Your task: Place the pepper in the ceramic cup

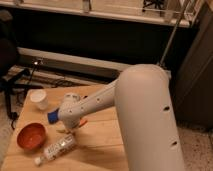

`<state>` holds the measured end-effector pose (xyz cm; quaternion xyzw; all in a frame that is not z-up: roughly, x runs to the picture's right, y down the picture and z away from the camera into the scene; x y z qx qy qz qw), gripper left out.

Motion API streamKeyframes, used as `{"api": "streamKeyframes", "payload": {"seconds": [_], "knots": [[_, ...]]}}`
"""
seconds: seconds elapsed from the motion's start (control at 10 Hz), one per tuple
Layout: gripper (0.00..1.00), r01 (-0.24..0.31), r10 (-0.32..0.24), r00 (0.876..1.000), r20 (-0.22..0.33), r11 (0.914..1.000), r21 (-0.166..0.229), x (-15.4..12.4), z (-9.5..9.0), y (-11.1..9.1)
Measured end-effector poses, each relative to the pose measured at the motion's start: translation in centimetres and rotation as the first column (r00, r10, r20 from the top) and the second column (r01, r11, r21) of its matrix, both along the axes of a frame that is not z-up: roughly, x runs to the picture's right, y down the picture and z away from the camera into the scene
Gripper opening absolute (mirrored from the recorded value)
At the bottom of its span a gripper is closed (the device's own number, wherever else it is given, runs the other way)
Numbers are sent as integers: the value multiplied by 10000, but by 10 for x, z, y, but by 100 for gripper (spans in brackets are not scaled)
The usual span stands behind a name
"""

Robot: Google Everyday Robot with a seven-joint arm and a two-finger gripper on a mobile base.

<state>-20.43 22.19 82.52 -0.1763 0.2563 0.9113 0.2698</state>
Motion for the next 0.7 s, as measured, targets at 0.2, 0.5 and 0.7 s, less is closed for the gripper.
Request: {"api": "streamKeyframes", "payload": {"seconds": [0.2,0.5,0.7], "knots": [[22,81,-83,9999,-120,9999,-145,-1,4,4],[10,-6,6,10000,40,10000,27,-13,-5,-7],[0,-472,433,9972,603,9968,652,-33,-43,-42]]}}
